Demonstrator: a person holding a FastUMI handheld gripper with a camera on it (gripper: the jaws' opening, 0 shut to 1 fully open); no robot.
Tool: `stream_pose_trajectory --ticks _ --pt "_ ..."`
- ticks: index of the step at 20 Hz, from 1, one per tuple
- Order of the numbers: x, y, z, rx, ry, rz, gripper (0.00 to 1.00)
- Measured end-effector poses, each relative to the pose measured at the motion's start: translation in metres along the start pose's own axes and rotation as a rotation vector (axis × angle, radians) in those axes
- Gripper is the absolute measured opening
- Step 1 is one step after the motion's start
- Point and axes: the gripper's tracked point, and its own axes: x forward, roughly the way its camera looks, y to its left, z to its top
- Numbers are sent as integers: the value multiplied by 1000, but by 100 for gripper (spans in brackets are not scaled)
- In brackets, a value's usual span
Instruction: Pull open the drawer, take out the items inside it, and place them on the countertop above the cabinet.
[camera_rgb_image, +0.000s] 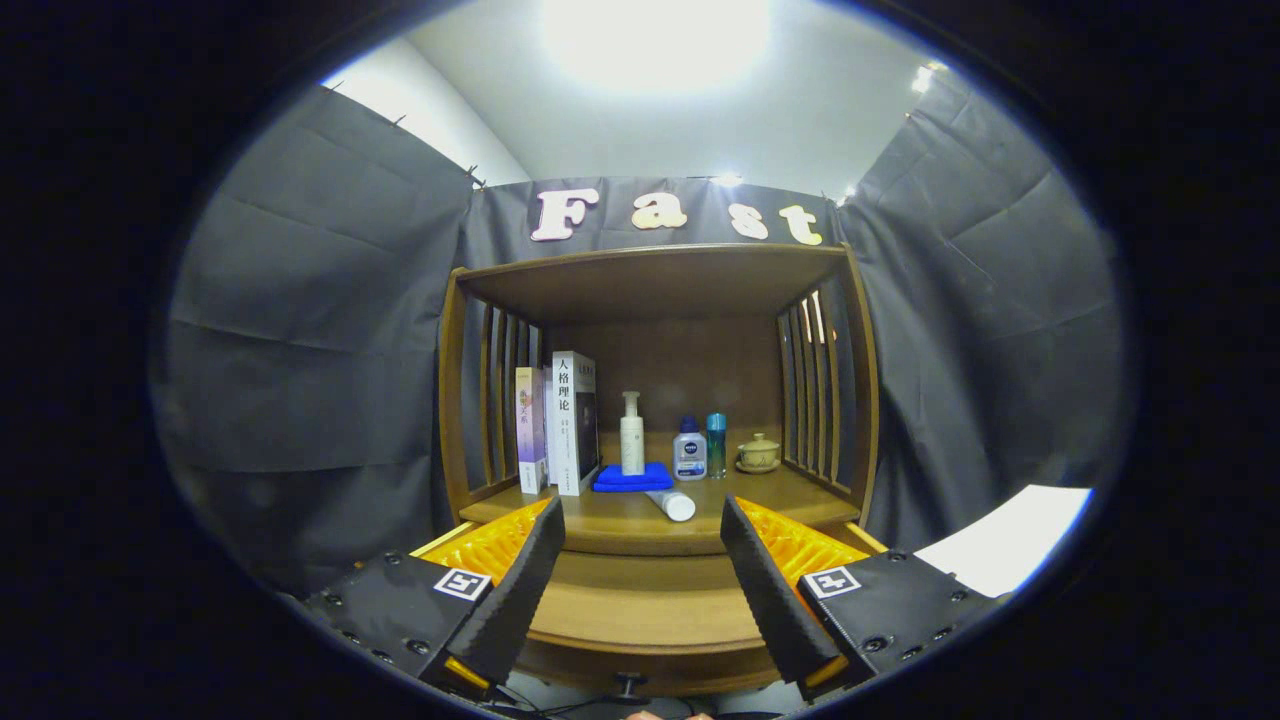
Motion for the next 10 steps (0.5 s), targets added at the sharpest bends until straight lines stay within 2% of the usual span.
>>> stream_pose_trajectory --ticks 3,7,10 --pt "-11 -8 -24 5 29 -35 98" --pt "-31 -6 -56 -58 64 -41 98" --pt "-47 14 -84 -65 111 -4 98"
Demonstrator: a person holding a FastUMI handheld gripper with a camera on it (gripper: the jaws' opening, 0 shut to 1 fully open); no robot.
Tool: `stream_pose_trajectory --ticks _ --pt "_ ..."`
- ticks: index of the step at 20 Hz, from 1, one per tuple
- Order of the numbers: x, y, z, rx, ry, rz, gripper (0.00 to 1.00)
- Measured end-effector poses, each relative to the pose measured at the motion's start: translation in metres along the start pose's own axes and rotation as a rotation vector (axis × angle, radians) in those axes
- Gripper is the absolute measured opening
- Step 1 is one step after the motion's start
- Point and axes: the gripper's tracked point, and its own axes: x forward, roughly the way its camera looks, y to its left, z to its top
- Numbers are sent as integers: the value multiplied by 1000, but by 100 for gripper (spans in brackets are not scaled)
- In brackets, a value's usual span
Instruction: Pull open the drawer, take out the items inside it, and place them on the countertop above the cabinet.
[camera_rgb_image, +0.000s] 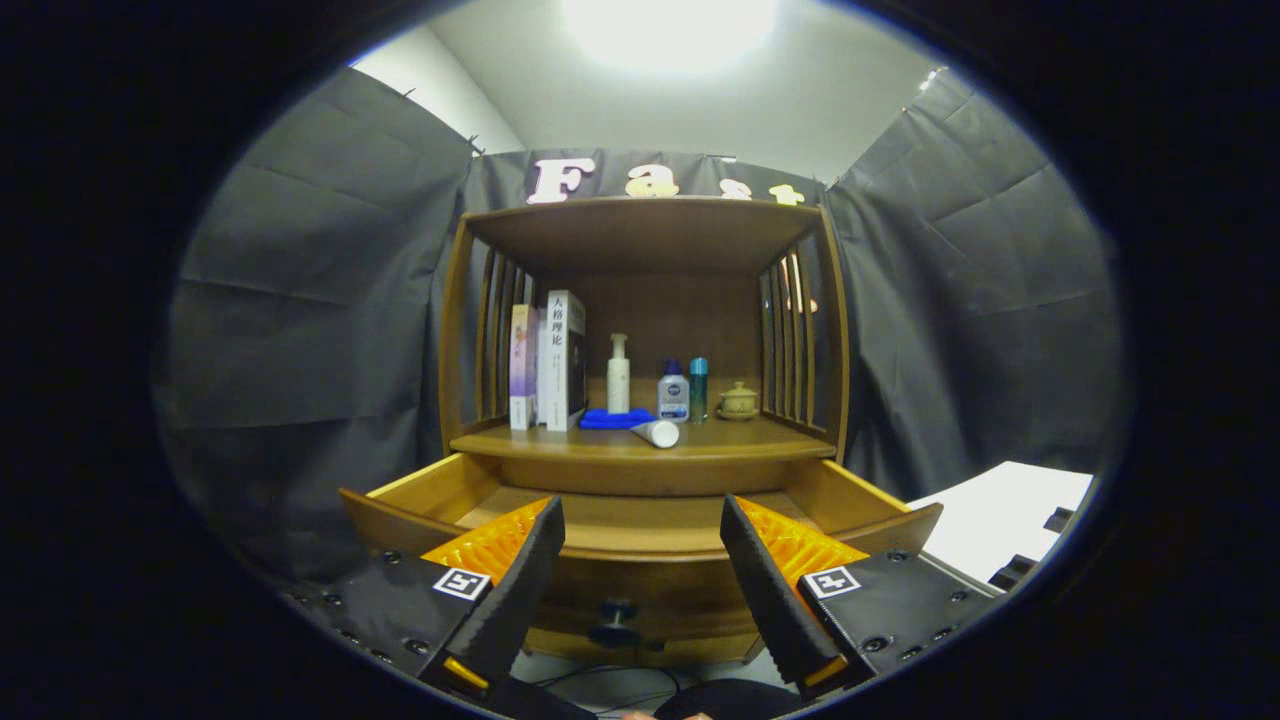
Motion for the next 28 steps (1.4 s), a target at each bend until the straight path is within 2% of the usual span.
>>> stream_pose_trajectory --ticks 3,7,15,18,28 --pt "-1 12 -22 -38 46 21 99" --pt "7 21 -43 -63 78 4 99" --pt "32 4 -69 -31 121 -75 100" --pt "38 5 -78 -10 137 -73 100" --pt "61 1 -69 19 115 -55 98"
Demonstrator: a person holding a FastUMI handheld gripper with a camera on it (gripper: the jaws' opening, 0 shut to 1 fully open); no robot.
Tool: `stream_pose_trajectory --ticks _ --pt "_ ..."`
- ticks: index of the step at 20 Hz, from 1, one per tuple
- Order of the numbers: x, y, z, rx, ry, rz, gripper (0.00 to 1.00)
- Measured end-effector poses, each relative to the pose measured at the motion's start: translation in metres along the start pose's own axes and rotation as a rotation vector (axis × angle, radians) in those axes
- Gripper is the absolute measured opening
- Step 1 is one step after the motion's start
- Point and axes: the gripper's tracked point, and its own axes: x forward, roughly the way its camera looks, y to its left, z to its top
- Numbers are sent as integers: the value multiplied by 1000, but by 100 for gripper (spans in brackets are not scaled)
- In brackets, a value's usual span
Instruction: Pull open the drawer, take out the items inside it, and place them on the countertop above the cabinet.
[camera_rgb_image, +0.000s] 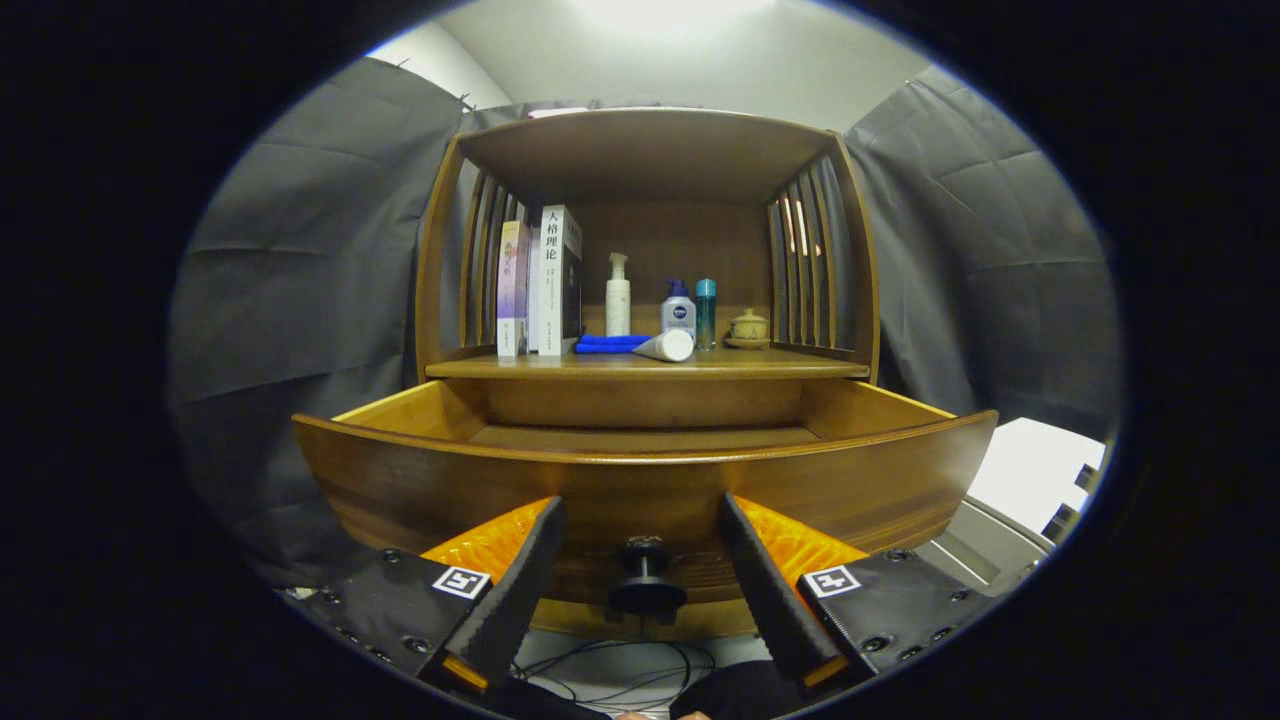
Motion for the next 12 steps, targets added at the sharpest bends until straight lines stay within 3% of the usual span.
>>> stream_pose_trajectory --ticks 12 --pt "73 7 23 36 -10 -29 98"
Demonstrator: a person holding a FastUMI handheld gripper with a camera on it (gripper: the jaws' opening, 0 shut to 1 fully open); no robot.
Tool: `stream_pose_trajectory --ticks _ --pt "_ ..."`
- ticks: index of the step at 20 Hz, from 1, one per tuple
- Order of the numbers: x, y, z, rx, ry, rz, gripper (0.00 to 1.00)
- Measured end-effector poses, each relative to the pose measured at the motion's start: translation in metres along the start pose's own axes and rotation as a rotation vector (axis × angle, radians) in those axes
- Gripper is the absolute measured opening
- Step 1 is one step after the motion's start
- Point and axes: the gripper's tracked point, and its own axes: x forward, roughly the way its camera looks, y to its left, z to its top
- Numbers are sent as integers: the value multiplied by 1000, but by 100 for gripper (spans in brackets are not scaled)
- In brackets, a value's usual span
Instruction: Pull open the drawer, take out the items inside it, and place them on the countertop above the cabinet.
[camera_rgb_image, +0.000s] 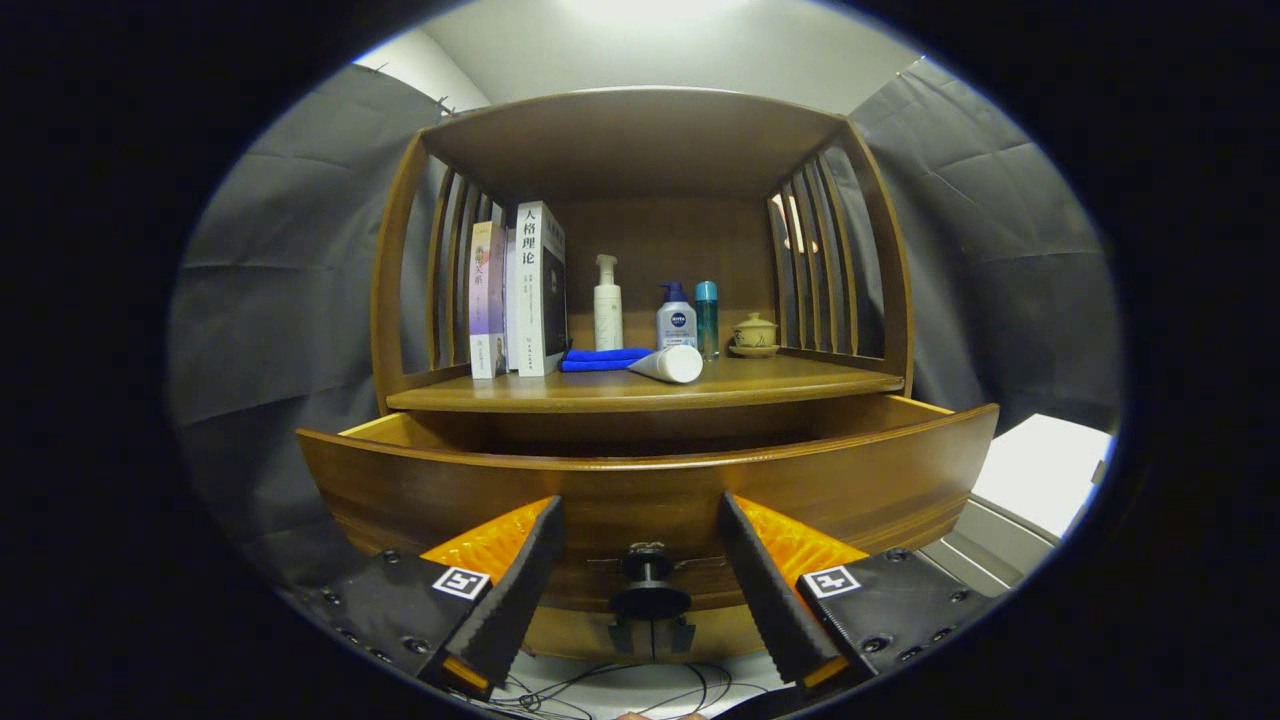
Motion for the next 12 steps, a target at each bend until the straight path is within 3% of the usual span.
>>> stream_pose_trajectory --ticks 12 --pt "65 3 8 -8 3 -10 98"
